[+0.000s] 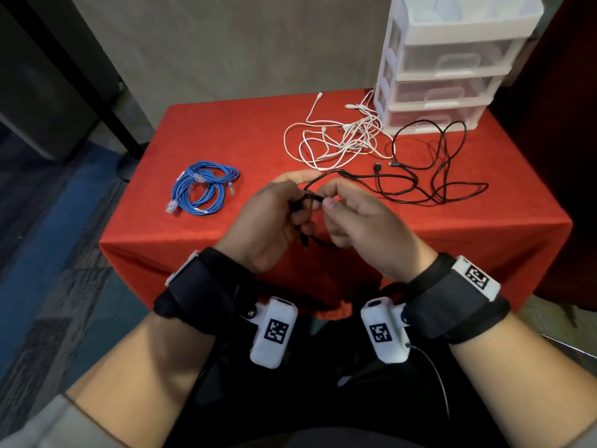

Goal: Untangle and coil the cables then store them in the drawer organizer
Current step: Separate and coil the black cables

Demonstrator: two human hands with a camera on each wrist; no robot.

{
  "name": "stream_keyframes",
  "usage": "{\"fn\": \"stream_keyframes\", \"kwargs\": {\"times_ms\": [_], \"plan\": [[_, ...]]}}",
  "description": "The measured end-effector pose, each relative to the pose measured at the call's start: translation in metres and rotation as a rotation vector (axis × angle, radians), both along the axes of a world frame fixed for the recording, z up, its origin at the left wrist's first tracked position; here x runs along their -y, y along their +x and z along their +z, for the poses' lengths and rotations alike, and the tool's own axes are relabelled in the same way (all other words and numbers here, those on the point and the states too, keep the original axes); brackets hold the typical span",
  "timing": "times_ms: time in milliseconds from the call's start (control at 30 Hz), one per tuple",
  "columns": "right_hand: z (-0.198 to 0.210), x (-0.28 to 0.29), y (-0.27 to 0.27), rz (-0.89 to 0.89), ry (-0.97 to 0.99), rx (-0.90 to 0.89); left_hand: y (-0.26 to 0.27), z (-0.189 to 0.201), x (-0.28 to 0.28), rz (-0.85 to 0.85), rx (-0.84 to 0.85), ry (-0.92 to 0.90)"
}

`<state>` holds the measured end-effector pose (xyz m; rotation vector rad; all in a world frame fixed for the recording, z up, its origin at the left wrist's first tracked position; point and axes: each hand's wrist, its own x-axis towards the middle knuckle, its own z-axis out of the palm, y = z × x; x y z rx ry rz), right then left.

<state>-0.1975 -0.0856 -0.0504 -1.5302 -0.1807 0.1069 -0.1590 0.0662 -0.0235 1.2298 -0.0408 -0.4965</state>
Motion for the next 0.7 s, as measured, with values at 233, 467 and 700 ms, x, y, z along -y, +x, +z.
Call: {"fn": "stream_keyframes", "kwargs": {"times_ms": [233, 467, 700], "plan": [[-0.003, 0.004, -0.001, -0.173, -0.363, 0.325, 0.006, -0.005, -0.005, 0.066, 0.193, 0.221], [-0.006, 0.028, 0.01, -0.391, -0.559, 0.339, 0.013, -0.011, -0.016, 0.038, 0.528, 0.511], [-0.013, 0.03, 0.005, -0.223, -0.927, 0.157, 0.01, -0.017, -0.009, 0.21, 0.14, 0.119]]}}
